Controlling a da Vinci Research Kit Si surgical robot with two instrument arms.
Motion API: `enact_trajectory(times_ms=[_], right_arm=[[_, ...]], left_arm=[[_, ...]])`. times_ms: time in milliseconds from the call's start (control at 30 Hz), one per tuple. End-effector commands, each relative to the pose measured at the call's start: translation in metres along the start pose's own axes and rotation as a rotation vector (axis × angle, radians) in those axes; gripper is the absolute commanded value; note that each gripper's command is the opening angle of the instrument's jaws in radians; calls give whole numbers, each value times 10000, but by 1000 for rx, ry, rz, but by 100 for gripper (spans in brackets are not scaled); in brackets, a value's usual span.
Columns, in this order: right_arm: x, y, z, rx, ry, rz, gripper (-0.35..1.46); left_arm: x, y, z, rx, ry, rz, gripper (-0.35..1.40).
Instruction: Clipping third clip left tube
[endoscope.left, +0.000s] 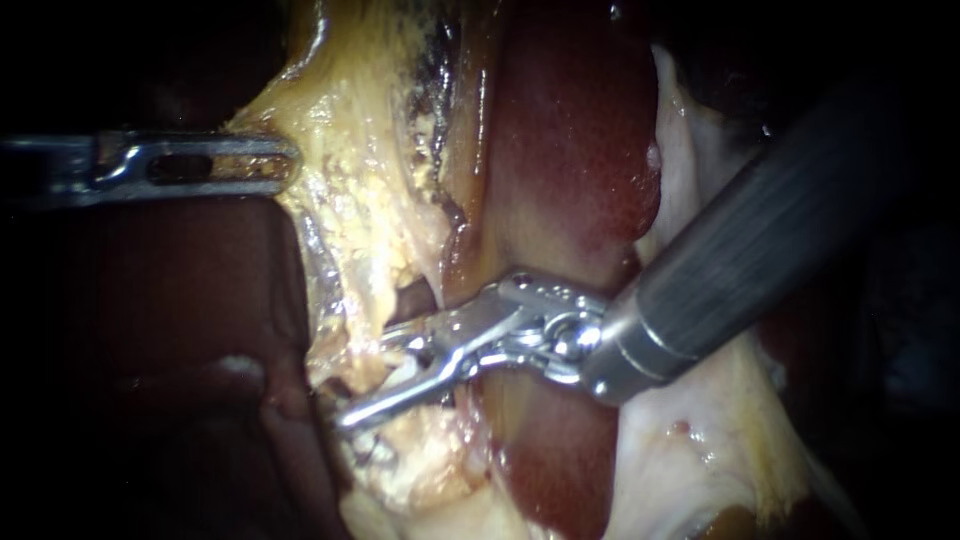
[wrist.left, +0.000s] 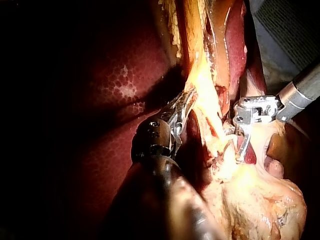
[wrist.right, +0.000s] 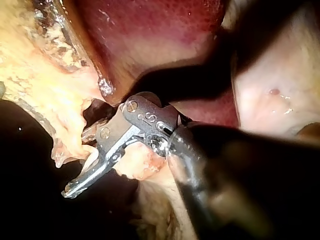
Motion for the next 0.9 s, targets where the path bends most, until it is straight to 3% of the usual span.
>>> enact_trajectory(times_ms=[33, 267, 700, 733, 800, 900], right_arm=[[3, 0, -1, -12, 6, 25, 40], [11, 8, -5, -64, 44, 121, 36], [27, 3, -11, -86, 73, 153, 24], [27, 4, -12, -86, 73, 153, 19], [26, 5, -17, -96, 80, 153, -31], [26, 7, -23, -124, 102, 188, -35]], left_arm=[[0, 0, 0, -1, 0, 0, -35], [1, -2, 1, -2, -1, -1, -35], [2, -4, 1, -4, -2, -1, -35], [2, -4, 1, -4, -2, -1, -35], [2, -4, 1, -4, -2, -1, -35], [2, -4, 1, -4, -2, -2, -35]])
